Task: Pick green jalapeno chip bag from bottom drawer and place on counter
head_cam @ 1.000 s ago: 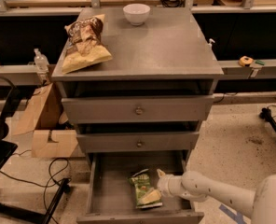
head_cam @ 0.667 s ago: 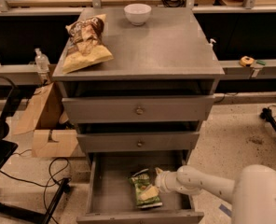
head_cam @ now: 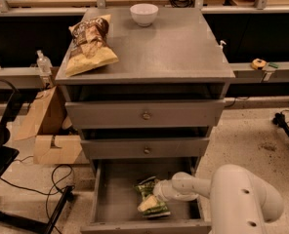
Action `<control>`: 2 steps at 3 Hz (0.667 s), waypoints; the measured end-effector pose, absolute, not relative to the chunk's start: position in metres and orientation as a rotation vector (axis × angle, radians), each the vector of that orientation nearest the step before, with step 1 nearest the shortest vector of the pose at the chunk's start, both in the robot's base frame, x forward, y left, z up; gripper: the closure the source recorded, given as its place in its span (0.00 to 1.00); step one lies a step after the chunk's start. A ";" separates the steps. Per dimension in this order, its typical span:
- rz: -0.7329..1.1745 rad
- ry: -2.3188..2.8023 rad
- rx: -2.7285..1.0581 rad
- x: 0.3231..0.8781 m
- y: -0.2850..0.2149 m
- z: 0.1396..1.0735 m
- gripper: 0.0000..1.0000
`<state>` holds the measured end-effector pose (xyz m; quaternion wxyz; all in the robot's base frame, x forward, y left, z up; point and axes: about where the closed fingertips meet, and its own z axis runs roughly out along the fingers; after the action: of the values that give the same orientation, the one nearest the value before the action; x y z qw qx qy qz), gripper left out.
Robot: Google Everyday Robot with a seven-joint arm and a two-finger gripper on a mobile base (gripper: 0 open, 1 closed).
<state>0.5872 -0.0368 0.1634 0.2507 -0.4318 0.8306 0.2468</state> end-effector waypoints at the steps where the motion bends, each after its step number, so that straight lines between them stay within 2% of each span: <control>1: 0.590 2.310 -1.259 0.587 -0.024 0.138 0.00; 2: 0.539 2.328 -1.310 0.586 -0.013 0.121 0.15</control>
Offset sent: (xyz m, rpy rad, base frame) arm 0.0014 0.0354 -0.0596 -0.2129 0.0029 0.0774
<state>0.5862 -0.0128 0.1214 0.2067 -0.4702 0.8359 0.1934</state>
